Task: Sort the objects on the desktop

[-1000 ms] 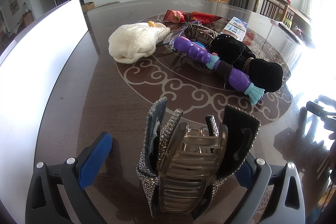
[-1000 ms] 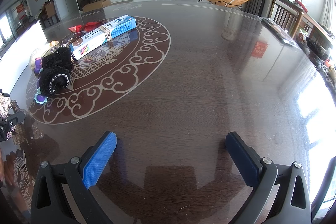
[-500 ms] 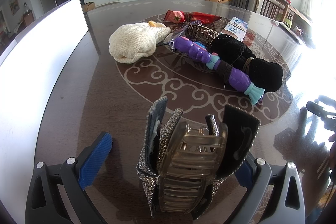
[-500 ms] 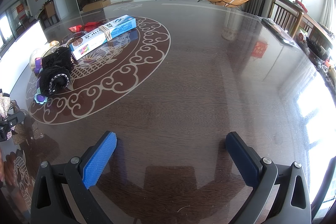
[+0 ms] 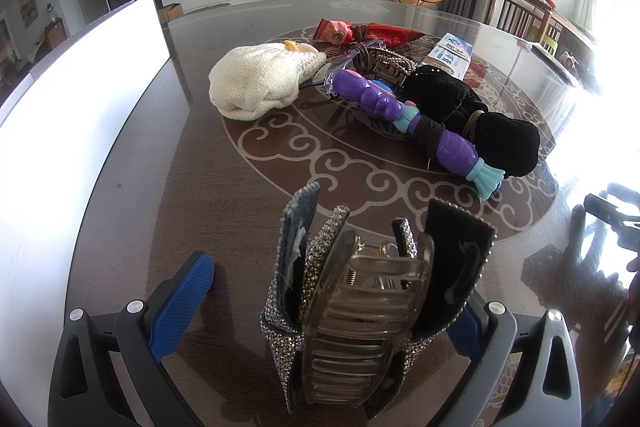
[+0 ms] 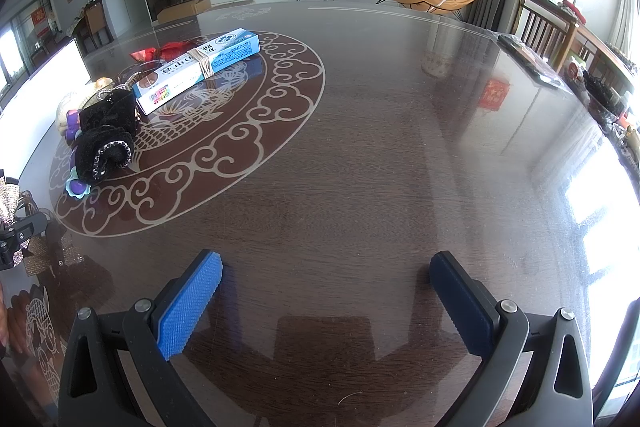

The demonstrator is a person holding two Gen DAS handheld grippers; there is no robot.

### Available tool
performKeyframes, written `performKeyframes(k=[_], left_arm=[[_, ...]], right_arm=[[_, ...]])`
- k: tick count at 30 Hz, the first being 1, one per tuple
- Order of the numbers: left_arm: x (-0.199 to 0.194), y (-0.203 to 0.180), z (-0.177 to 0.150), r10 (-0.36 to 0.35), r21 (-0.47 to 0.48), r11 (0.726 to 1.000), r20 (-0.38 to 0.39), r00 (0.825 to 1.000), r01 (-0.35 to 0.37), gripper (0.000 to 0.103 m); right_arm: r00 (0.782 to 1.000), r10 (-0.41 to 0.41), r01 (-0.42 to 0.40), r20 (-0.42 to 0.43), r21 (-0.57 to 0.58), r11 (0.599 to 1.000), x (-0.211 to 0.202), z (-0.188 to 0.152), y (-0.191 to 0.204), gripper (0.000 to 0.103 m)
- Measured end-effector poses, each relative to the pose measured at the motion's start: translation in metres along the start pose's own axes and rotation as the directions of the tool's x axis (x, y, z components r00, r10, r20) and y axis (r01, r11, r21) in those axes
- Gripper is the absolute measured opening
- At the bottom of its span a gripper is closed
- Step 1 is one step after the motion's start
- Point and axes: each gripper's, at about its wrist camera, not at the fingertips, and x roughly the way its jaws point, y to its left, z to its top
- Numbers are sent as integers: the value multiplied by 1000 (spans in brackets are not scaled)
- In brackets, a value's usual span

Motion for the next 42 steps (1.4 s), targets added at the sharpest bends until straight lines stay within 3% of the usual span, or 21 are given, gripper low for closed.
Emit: performKeyframes(k=[6,8,10,12,14,18,24,28,33,37,42], left_arm=[[1,9,0,35,-58,998,1,999,-35,103],[2,9,0,37,-58,998,2,999,-37,103],[2,9,0,37,-58,998,2,999,-37,103],[2,9,1,37,-58,998,2,999,-37,103],[3,9,1,37,-58,998,2,999,-36,103],[2,9,0,38,-58,998,2,999,-37,103],[3,9,1,37,-59,998,3,999,-37,103],[3,9,0,37,-59,998,3,999,-37,103],[3,9,0,38,-59,998,3,999,-37,103],[3,9,0,38,-59,998,3,999,-38,103],[3,9,0,38,-59,998,3,999,-38,103]], right_arm=[[1000,-4,4,-4,-3,1000,-6,4,10,102],[993,91,-93,76,14,996,-26,12,24,101],[963,234,-234,136,-16,972,-44,27,49,101],[928,348,-334,135,-116,936,-54,45,87,100],[891,447,-423,86,-204,883,-54,62,124,98],[828,557,-555,-65,-242,796,-27,79,178,79],[844,504,-535,-185,-238,810,14,86,197,67],[885,412,-462,-216,-313,829,28,91,212,62],[929,311,-365,-199,-375,852,39,89,214,28],[925,333,-378,-183,-361,852,26,71,191,24],[924,338,-380,-177,-357,853,-13,13,150,24]])
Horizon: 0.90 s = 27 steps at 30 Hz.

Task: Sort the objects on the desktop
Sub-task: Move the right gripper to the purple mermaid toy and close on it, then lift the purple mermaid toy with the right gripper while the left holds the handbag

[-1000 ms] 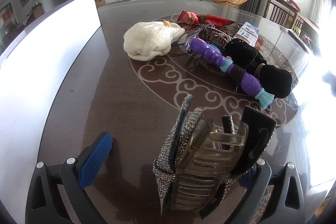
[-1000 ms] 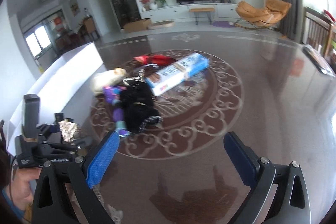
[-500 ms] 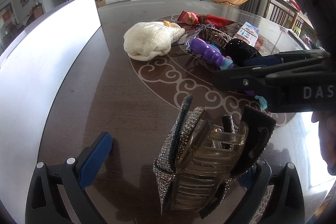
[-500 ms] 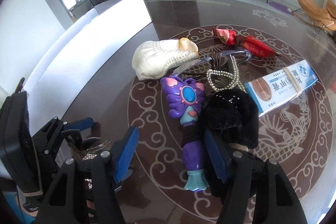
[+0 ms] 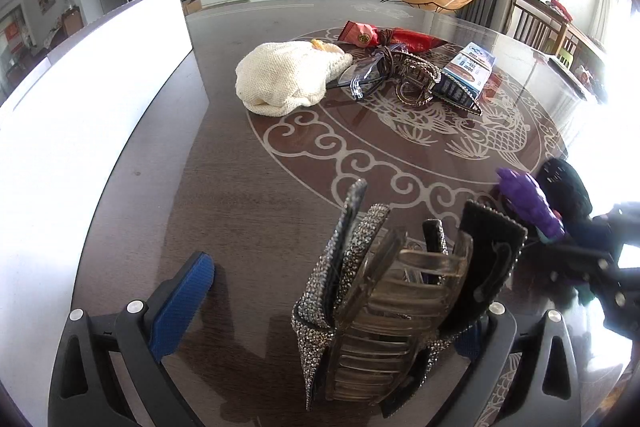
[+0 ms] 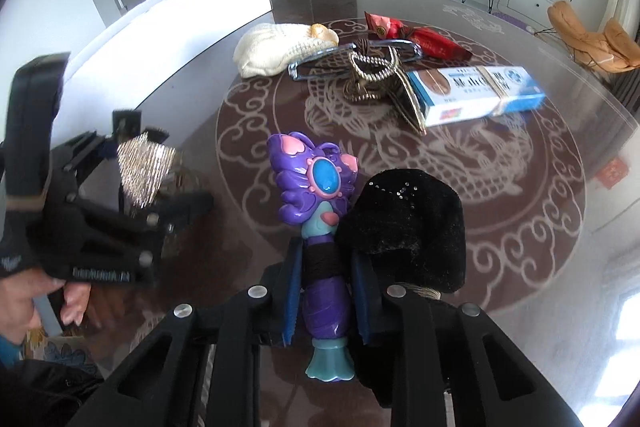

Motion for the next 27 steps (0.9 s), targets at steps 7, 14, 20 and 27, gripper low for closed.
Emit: performKeyframes(k=[7,14,20,27], left_arm=[[-1,-2,-1,-49,80,995,-52,997,53,103],[-12,1,-4,-92,110,989,-29,995,95,103],[-20,-8,-3,-125,142,982,-7,992,125,103],[-14,-18,-8,-105,151,983,-30,994,108,80]], right_arm=[[995,70,-68,-64,35,997,-34,-51,-13,37],[988,47,-44,-149,18,999,-19,-26,-20,62],[984,57,-43,-170,82,996,-31,-21,-32,73],[982,23,6,-190,149,989,-11,-14,-29,75]])
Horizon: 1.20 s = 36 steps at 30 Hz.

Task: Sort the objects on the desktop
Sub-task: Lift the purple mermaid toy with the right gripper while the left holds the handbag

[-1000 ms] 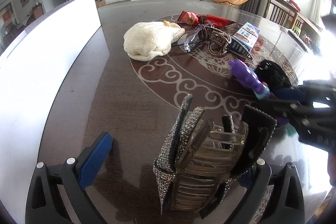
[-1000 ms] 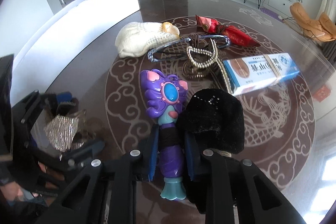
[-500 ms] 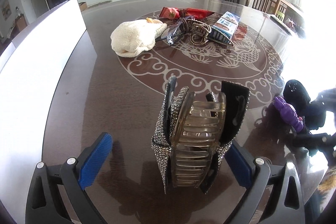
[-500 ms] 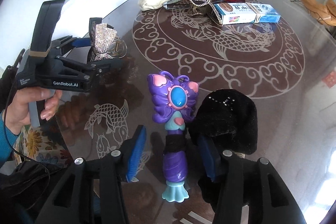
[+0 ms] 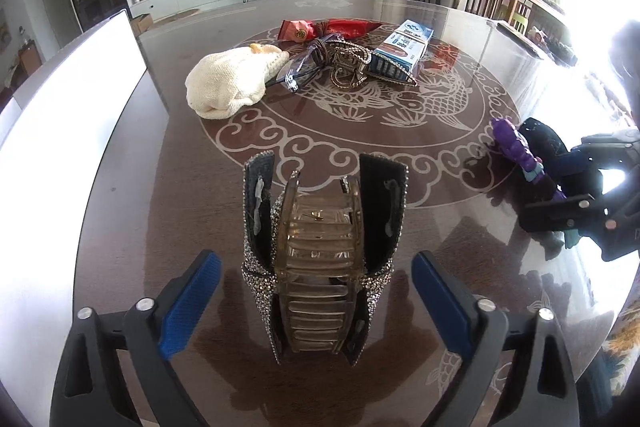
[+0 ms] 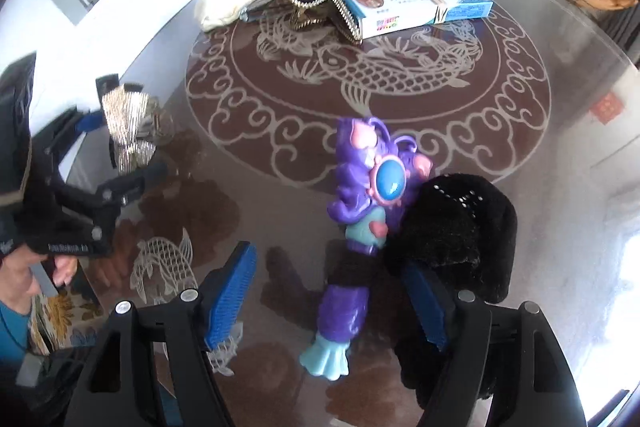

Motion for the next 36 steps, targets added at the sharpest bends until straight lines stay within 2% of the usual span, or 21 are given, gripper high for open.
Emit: performKeyframes(k=[2,4,6,7,9,12,15,16,17,19,20,22,24,26,29,30,31,32,33,36], left_arm=[[1,3,-2,8,-9,1000,-7,1000,-8,72],[0,8,-3,-1,-20,1000,-9,1000,1,72],[-2,12,-6,-13,-30,999,-7,1000,13,72],[-3,13,-7,-19,-29,999,-4,1000,19,72],[-4,13,-9,-21,-20,1000,2,1000,21,72],[-4,12,-10,-16,-18,1000,6,1000,16,73],[-5,14,-9,-29,-33,999,7,1000,29,73],[-6,16,-9,-40,-45,998,6,999,40,73],[-7,18,-9,-55,-58,997,8,998,55,73],[-10,23,-10,-86,-77,993,17,996,87,73],[-11,24,-11,-96,-76,992,22,995,98,73],[-14,23,-11,-100,-62,993,30,995,101,73],[-17,19,-10,-102,-47,993,40,994,104,73],[-18,12,-8,-108,-35,993,41,993,110,73],[-10,-1,-4,-61,1,998,15,998,61,73],[-6,-3,-4,-41,6,999,11,999,41,69],[-4,-3,-4,-26,0,1000,12,1000,26,57],[-4,-1,-3,-24,-8,1000,16,1000,24,49],[-6,2,-3,-38,-21,999,29,999,38,48],[-25,11,-5,-52,-35,998,89,995,55,48]], right_arm=[[999,41,-41,13,26,999,4,12,2,75],[1000,29,-29,4,16,999,7,21,7,75],[997,71,-71,7,30,997,2,27,1,75],[994,107,-108,20,57,992,-3,29,-7,75],[983,181,-183,25,185,966,-12,28,-37,76],[946,318,-320,65,336,886,-27,19,-68,76],[898,440,-410,-8,351,842,-24,7,-62,78],[892,450,-410,-38,348,843,-21,2,-57,78],[909,414,-374,-51,336,864,-22,-2,-53,78],[958,285,-267,-33,265,927,-32,-2,-42,78],[969,248,-239,-20,211,948,-37,2,-34,78],[965,261,-255,-17,151,955,-40,10,-21,78],[962,266,-255,-67,134,958,-28,19,-9,78],[975,191,-181,-109,99,978,-13,25,0,78],[986,105,-94,-127,87,992,7,34,3,77],[990,81,-74,-113,67,995,8,38,7,73],[992,56,-52,-109,36,998,10,41,13,69],[995,11,-11,-103,-2,1000,10,42,18,47],[995,-17,14,-101,-25,1000,9,42,22,41],[997,-3,1,-82,-21,1000,0,38,26,36]])
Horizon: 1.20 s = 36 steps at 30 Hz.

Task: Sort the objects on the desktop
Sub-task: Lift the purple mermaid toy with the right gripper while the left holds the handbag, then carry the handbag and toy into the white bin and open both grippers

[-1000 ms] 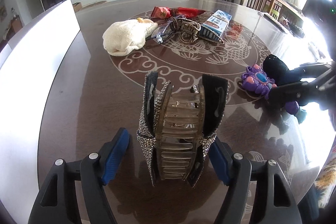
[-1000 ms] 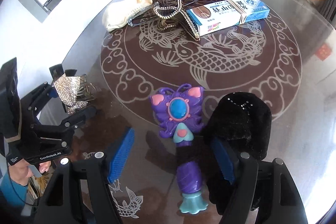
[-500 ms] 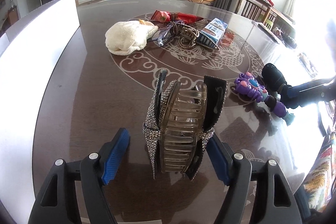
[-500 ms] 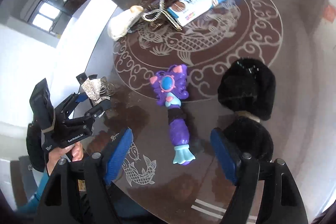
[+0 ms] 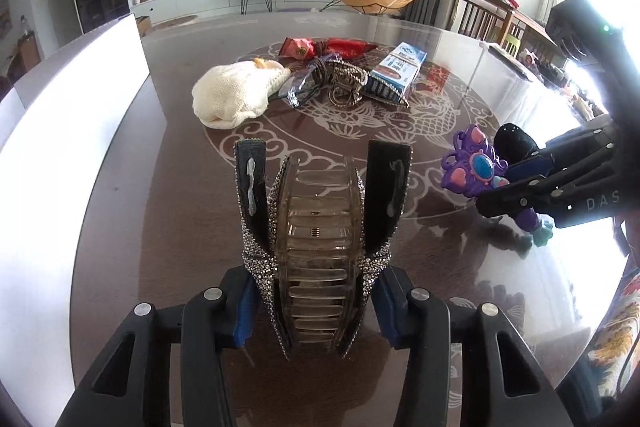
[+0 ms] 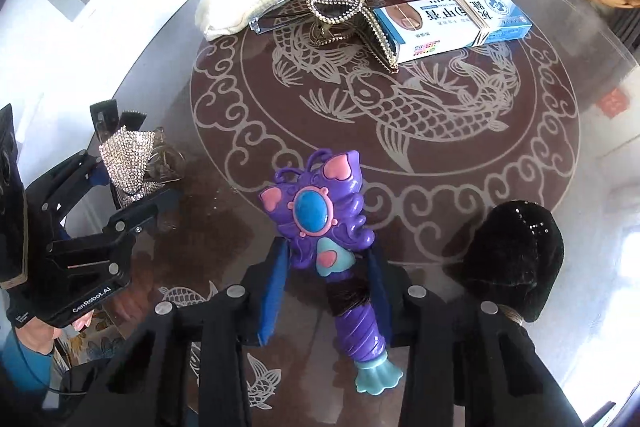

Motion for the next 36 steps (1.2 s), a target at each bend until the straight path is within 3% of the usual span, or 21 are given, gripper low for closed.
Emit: performKeyframes(k=[2,9,12,16,19,22,25,27,30,32,34,35,36], left_arm=[[-21,6,2,-13,-5,1000,50,999,13,48],[-89,44,5,-36,-79,996,170,985,50,48],[-119,69,5,-31,-129,990,213,977,59,48],[-159,123,4,46,-210,978,242,969,5,48],[-182,179,-2,139,-294,953,230,963,-68,48],[-191,236,-16,246,-374,911,163,956,-171,48],[-184,289,-36,285,-449,863,57,957,-230,48],[-172,314,-49,286,-479,838,-19,958,-260,48],[-154,328,-65,270,-494,823,-91,959,-279,49],[-144,329,-72,275,-501,810,-138,951,-307,51],[-138,329,-81,276,-512,799,-153,949,-315,67],[-137,328,-81,285,-518,793,-152,946,-322,75],[-140,327,-82,301,-523,788,-134,944,-325,76]], right_arm=[[999,23,-24,34,20,1000,-14,-3,1,21],[982,94,-95,164,-1,995,-60,2,18,21],[963,146,-150,227,0,989,-73,10,36,21],[924,252,-247,287,-54,968,-91,43,88,22],[875,363,-336,320,-138,932,-109,71,148,22],[819,471,-416,328,-226,881,-115,97,215,22],[791,541,-466,285,-292,836,-98,116,280,22],[811,532,-449,244,-325,833,-73,124,318,22],[881,421,-318,216,-388,865,-26,131,364,22],[915,360,-267,180,-399,877,5,135,381,23],[937,324,-251,134,-386,888,27,136,391,25],[940,323,-262,108,-375,889,36,136,394,31],[940,326,-272,95,-366,890,41,136,394,41]])
